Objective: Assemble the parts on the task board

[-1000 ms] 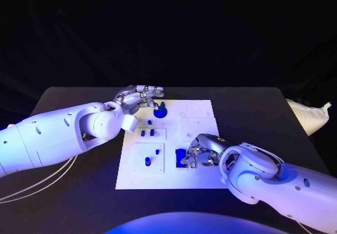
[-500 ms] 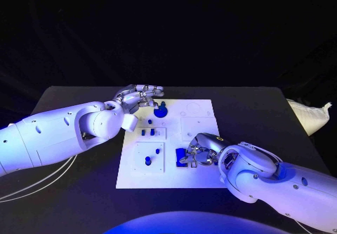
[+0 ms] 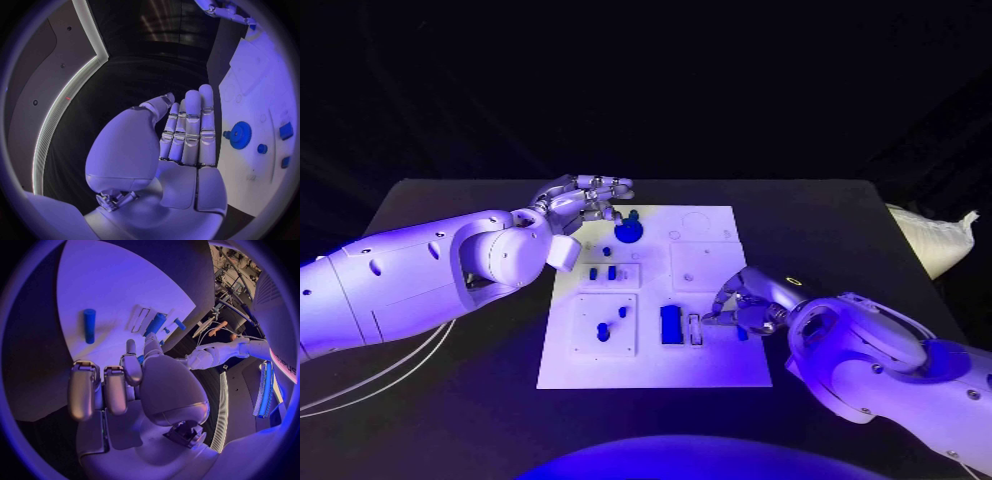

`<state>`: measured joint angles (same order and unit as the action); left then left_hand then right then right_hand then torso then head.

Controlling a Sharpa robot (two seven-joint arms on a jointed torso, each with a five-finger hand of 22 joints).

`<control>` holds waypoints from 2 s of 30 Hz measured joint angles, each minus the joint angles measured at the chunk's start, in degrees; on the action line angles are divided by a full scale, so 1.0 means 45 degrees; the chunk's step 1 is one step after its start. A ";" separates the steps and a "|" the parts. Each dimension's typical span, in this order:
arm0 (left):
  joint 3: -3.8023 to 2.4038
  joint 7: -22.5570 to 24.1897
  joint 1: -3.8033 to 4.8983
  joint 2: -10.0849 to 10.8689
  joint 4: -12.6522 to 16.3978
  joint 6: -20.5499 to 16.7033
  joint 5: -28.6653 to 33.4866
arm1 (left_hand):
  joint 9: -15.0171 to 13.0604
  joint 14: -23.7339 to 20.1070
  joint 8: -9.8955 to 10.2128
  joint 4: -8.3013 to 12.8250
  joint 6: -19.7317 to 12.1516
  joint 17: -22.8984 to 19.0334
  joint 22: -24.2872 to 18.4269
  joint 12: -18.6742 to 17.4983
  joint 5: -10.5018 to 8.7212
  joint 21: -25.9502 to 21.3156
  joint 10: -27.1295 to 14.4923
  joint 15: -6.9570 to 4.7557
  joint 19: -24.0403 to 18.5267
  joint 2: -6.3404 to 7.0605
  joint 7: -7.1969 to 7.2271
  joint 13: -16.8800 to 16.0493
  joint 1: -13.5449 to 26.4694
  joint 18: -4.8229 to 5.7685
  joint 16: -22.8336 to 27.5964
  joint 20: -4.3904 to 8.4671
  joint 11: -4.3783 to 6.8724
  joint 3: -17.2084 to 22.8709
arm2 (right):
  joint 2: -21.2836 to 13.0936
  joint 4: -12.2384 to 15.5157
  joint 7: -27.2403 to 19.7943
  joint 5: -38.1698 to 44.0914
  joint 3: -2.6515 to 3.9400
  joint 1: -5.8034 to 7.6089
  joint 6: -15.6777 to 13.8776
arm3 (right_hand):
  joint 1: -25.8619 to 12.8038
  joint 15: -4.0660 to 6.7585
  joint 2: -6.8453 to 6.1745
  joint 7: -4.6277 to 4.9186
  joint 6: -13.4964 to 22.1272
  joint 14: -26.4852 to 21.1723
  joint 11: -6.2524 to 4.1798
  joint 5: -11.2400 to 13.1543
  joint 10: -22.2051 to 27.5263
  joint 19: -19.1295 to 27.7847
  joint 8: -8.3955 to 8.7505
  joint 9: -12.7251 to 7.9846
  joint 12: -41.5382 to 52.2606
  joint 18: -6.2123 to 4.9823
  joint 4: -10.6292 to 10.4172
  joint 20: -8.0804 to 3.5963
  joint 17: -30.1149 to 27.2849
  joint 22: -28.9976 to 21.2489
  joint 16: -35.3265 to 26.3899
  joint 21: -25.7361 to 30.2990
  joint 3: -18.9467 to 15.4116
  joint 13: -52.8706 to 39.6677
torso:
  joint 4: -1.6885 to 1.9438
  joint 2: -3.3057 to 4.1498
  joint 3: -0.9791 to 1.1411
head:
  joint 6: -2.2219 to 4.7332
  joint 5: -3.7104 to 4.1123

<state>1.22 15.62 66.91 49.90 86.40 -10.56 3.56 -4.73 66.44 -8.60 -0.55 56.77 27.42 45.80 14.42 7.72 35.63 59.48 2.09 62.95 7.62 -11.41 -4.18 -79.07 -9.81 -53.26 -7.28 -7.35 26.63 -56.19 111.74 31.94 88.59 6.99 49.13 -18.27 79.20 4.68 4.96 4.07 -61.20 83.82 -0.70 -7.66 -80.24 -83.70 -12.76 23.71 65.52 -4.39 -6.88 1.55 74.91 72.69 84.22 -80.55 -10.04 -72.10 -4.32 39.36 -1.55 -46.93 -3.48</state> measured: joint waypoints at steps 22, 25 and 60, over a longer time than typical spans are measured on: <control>0.0001 -0.0005 0.0000 0.0002 0.0019 0.0008 -0.0001 | -0.0001 0.0000 0.0000 0.0000 0.0000 -0.0021 -0.0015 0.0098 0.0000 0.0000 -0.0045 0.0000 0.0000 0.0000 0.0000 0.0000 0.0000 0.0000 0.0000 0.0000 0.0046 0.0000 | -0.0959 -0.0476 0.0150 0.1009 0.0009 -0.0079 0.0293 | 0.0291 -0.0087 0.0025 0.0045 -0.0142 0.0004 0.0080 0.0691 0.0330 0.0049 0.0651 -0.0346 -0.1111 0.0000 -0.0046 0.0049 -0.0001 -0.0234 -0.0051 0.0102 0.0903 0.0694 | -0.0089 0.0013 0.0012 | 0.0360 0.0190; 0.0002 -0.0006 0.0000 0.0005 0.0022 0.0009 -0.0001 | -0.0001 0.0000 0.0000 0.0000 0.0000 -0.0021 -0.0015 0.0098 0.0000 0.0000 -0.0045 0.0000 0.0000 0.0000 0.0000 -0.0001 0.0000 0.0001 0.0000 0.0000 0.0047 0.0000 | -0.0884 -0.0552 0.0189 0.1121 0.0009 -0.0143 0.0442 | 0.0117 -0.0085 -0.0140 0.0054 -0.0224 0.0005 0.0079 0.0691 0.0330 0.0049 0.0723 -0.0363 -0.1112 -0.0001 -0.0249 0.0049 -0.0002 -0.0255 -0.0098 0.0102 0.0901 0.0695 | -0.0081 0.0013 0.0009 | 0.0348 0.0198; 0.0002 -0.0034 0.0000 0.0007 0.0010 0.0038 -0.0001 | -0.0001 0.0000 0.0001 0.0000 0.0000 -0.0037 -0.0023 0.0098 0.0000 0.0001 -0.0044 0.0000 0.0000 0.0000 0.0000 -0.0001 0.0000 0.0000 -0.0053 0.0000 0.0047 0.0000 | 0.0403 -0.1203 0.0348 0.3820 0.0054 -0.0374 0.2114 | 0.0548 -0.0088 -0.0713 0.0051 -0.0459 0.0001 0.0063 0.0923 0.0352 0.0143 0.1044 -0.0233 -0.1470 0.0000 -0.0226 0.0046 0.0005 -0.0503 -0.0250 0.0347 0.1417 0.0771 | -0.0081 0.0010 0.0006 | 0.0081 0.0195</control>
<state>1.23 15.46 66.91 49.93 86.45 -10.39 3.56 -4.73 66.44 -8.60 -0.55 56.77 27.25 45.69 14.86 7.72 35.63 59.28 2.10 62.95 7.62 -11.41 -4.19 -79.07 -9.81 -53.50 -7.28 -7.14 26.64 -54.38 106.32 33.51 105.78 7.24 47.45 -8.76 81.67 4.29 1.75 4.30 -63.27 83.82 -0.41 -3.51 -78.66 -83.06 -8.06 22.67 58.90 -4.39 -7.90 1.76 74.93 70.43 83.10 -78.99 -3.67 -68.63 -4.68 39.41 -1.52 -46.57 -2.60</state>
